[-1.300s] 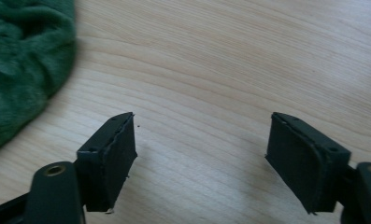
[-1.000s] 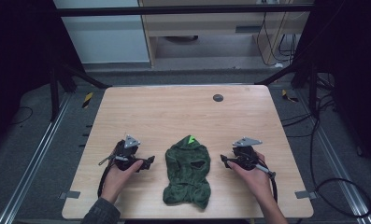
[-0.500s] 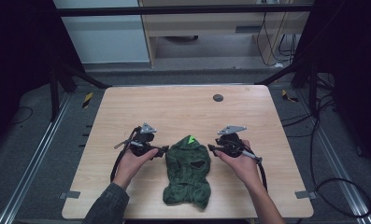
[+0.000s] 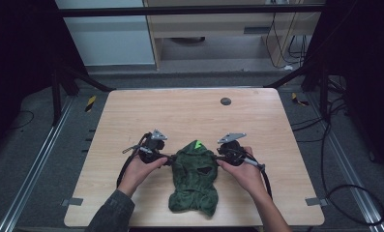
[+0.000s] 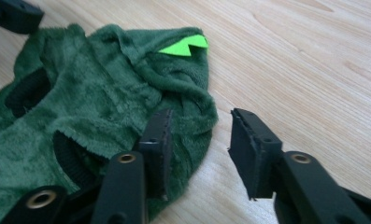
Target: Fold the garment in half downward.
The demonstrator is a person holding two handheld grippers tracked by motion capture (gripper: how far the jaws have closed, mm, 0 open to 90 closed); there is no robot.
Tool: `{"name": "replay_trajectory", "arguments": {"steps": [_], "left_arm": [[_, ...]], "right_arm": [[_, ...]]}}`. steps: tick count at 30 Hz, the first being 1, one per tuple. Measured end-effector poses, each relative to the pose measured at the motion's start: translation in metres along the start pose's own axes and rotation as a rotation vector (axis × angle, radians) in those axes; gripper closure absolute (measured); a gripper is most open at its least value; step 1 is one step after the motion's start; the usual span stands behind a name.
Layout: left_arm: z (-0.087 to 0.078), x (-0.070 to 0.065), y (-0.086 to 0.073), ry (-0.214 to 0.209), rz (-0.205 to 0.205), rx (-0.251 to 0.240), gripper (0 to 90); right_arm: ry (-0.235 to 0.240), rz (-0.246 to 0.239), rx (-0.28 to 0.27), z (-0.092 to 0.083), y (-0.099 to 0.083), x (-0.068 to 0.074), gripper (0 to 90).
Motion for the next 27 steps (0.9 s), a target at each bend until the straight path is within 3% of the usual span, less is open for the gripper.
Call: {"name": "replay_trajectory", "arguments": {"steps": [3, 7, 8, 16, 18, 27], "left_arm": [[0.003, 0.004, 0.004, 0.000, -0.005, 0.027, 25.2], [0.010, 0.006, 0.008, 0.005, 0.025, 0.070, 25.6], [0.013, 0.008, 0.009, -0.010, 0.013, 0.075, 25.6], [0.027, 0.013, 0.014, -0.017, 0.001, 0.092, 27.4], [0.032, 0.012, 0.013, -0.022, -0.001, 0.116, 28.1], [0.036, 0.013, 0.011, -0.042, -0.010, 0.130, 32.5]], "right_arm": [[0.000, 0.022, 0.020, 0.004, 0.002, -0.002, 53.6], [0.024, 0.017, 0.072, 0.014, 0.007, -0.002, 50.0], [0.021, 0.015, 0.074, 0.016, 0.009, -0.002, 50.1], [0.028, -0.011, 0.126, 0.033, 0.016, -0.001, 52.2], [0.028, -0.023, 0.156, 0.038, 0.014, 0.001, 53.2], [0.027, -0.043, 0.156, 0.039, 0.013, 0.003, 55.8]]}}
Point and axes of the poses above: each handheld gripper's, and its own axes: z roughly forward along the jaws, y roughly out of its top, x roughly to its left, the point moved 1 cm from there along z, roughly forward along the jaws, and after that the axes turned 6 degrees about -y, right-handed, at the moved point
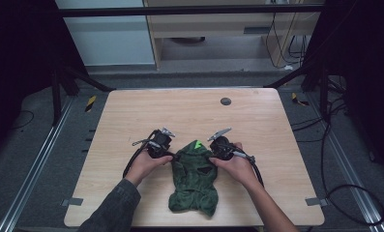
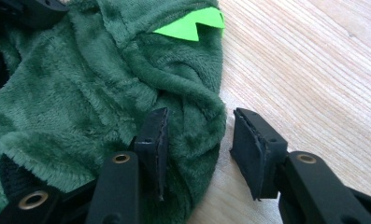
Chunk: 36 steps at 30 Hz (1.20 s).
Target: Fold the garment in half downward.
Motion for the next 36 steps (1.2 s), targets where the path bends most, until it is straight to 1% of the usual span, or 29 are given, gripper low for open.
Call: {"name": "replay_trajectory", "arguments": {"steps": [2, 3, 5, 6, 9, 10, 11, 12, 13, 14, 15, 16, 19, 20, 21, 22, 23, 24, 27, 31, 35, 36], "left_arm": [[0.001, 0.000, -0.001, -0.014, -0.007, -0.003, 35.1], [0.002, 0.000, -0.002, -0.018, -0.005, 0.000, 36.1], [0.002, 0.000, -0.002, -0.017, -0.006, -0.008, 36.7], [0.001, -0.001, -0.003, -0.018, -0.002, -0.006, 37.1], [0.000, -0.002, -0.004, -0.025, 0.010, -0.004, 40.2], [0.000, -0.002, -0.005, -0.026, 0.009, -0.007, 41.7], [0.000, -0.002, -0.005, -0.026, 0.009, -0.007, 43.1], [-0.001, -0.002, -0.005, -0.045, 0.021, -0.001, 47.4], [-0.001, -0.003, -0.005, -0.050, 0.021, -0.001, 49.9], [-0.001, -0.003, -0.005, -0.053, 0.025, 0.003, 52.0], [-0.001, -0.005, -0.005, -0.067, 0.029, 0.004, 55.1], [-0.001, -0.005, -0.004, -0.071, 0.040, 0.012, 60.1], [0.000, -0.009, -0.004, -0.097, 0.039, 0.015, 70.7], [0.000, -0.009, -0.004, -0.099, 0.048, 0.021, 73.5], [0.000, -0.010, -0.004, -0.108, 0.050, 0.024, 75.7], [0.000, -0.010, -0.005, -0.114, 0.046, 0.022, 77.9], [0.000, -0.010, -0.005, -0.114, 0.046, 0.022, 80.1], [0.000, -0.010, -0.005, -0.114, 0.048, 0.025, 80.1], [-0.001, -0.010, -0.004, -0.118, 0.051, 0.025, 81.8], [-0.005, -0.011, -0.003, -0.104, 0.050, 0.014, 82.4], [-0.014, -0.015, 0.001, -0.083, 0.061, -0.003, 82.5], [-0.017, -0.015, 0.002, -0.083, 0.060, -0.009, 82.5]], "right_arm": [[0.000, -0.009, 0.001, 0.000, 0.000, 0.000, 55.9], [0.004, -0.010, 0.002, 0.000, 0.000, 0.000, 56.4], [0.003, -0.012, 0.004, 0.000, 0.001, 0.000, 56.5], [0.002, -0.021, 0.010, 0.000, 0.001, 0.001, 57.4], [0.006, -0.021, 0.021, 0.000, 0.002, 0.001, 58.7], [0.005, -0.033, 0.024, 0.000, 0.003, 0.001, 59.1], [0.006, -0.021, 0.029, 0.000, 0.003, 0.002, 59.8], [0.015, -0.030, 0.035, 0.000, 0.005, 0.001, 62.1], [0.017, -0.026, 0.044, 0.000, 0.005, 0.002, 63.3], [0.016, -0.033, 0.047, 0.000, 0.006, 0.002, 64.7], [0.022, -0.034, 0.052, 0.000, 0.007, 0.003, 66.8], [0.031, -0.041, 0.062, 0.000, 0.009, 0.003, 69.9], [0.048, -0.051, 0.074, 0.001, 0.011, 0.004, 76.7], [0.052, -0.058, 0.079, 0.002, 0.012, 0.004, 79.2], [0.056, -0.054, 0.082, 0.002, 0.012, 0.005, 80.9], [0.059, -0.067, 0.082, 0.002, 0.013, 0.006, 83.0], [0.059, -0.067, 0.082, 0.002, 0.013, 0.006, 83.0], [0.055, -0.079, 0.086, 0.002, 0.014, 0.007, 84.5], [0.056, -0.112, 0.075, 0.002, 0.014, 0.008, 85.1], [0.058, -0.108, 0.058, -0.001, 0.015, 0.007, 85.3], [0.049, -0.132, 0.034, -0.007, 0.017, 0.009, 85.3], [0.048, -0.131, 0.030, -0.009, 0.017, 0.010, 85.4]]}}
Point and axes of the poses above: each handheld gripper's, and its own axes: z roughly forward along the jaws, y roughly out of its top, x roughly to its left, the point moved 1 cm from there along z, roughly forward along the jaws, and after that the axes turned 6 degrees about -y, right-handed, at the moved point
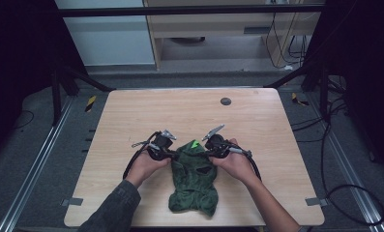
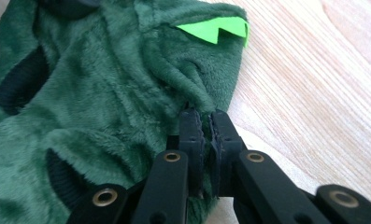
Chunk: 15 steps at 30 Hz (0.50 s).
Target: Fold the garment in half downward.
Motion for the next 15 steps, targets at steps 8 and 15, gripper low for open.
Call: {"name": "replay_trajectory", "arguments": {"steps": [8, 15], "left_arm": [[-0.014, 0.000, 0.006, 0.015, 0.009, -0.033, 82.9], [-0.025, 0.002, 0.009, 0.033, 0.010, -0.072, 83.4]], "right_arm": [[-0.013, -0.027, -0.062, -0.017, 0.009, -0.002, 85.6], [-0.036, -0.042, -0.108, -0.027, 0.020, -0.002, 85.6]]}}
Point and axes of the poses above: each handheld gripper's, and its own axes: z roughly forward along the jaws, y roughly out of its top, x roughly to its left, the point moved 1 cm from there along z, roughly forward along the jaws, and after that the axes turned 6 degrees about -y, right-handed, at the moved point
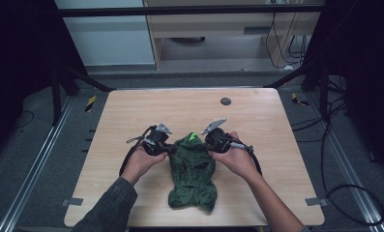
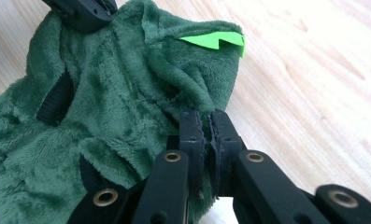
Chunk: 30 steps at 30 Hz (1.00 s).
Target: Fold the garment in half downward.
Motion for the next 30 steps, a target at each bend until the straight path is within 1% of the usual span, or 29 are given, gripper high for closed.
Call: {"name": "replay_trajectory", "arguments": {"steps": [3, 5, 9, 13, 14, 17, 22, 27, 30], "left_arm": [[-0.005, -0.002, 0.002, 0.011, 0.010, -0.010, 83.3], [-0.007, -0.004, 0.003, 0.011, 0.014, -0.017, 83.3], [-0.009, -0.004, 0.006, 0.018, 0.021, -0.017, 83.4], [-0.013, -0.001, 0.012, 0.027, 0.027, -0.023, 83.5], [-0.015, 0.000, 0.014, 0.029, 0.027, -0.026, 83.5], [-0.018, 0.004, 0.019, 0.036, 0.023, -0.034, 83.5], [-0.019, 0.005, 0.024, 0.039, 0.023, -0.040, 83.5], [-0.019, 0.008, 0.029, 0.055, 0.024, -0.046, 83.5], [-0.021, 0.011, 0.033, 0.065, 0.023, -0.053, 83.6]], "right_arm": [[-0.010, -0.014, -0.016, -0.002, 0.003, 0.003, 85.6], [-0.017, -0.025, -0.018, -0.003, 0.004, 0.003, 85.6], [-0.030, -0.029, -0.016, -0.005, 0.006, 0.000, 85.7], [-0.032, -0.027, -0.024, -0.007, 0.008, -0.002, 85.7], [-0.040, -0.026, -0.035, -0.009, 0.011, -0.005, 85.7], [-0.044, -0.018, -0.047, -0.011, 0.013, -0.008, 85.7], [-0.057, -0.026, -0.050, -0.013, 0.019, -0.012, 85.7], [-0.069, -0.036, -0.044, -0.012, 0.025, -0.017, 85.8], [-0.078, -0.028, -0.055, -0.013, 0.031, -0.020, 85.8]]}}
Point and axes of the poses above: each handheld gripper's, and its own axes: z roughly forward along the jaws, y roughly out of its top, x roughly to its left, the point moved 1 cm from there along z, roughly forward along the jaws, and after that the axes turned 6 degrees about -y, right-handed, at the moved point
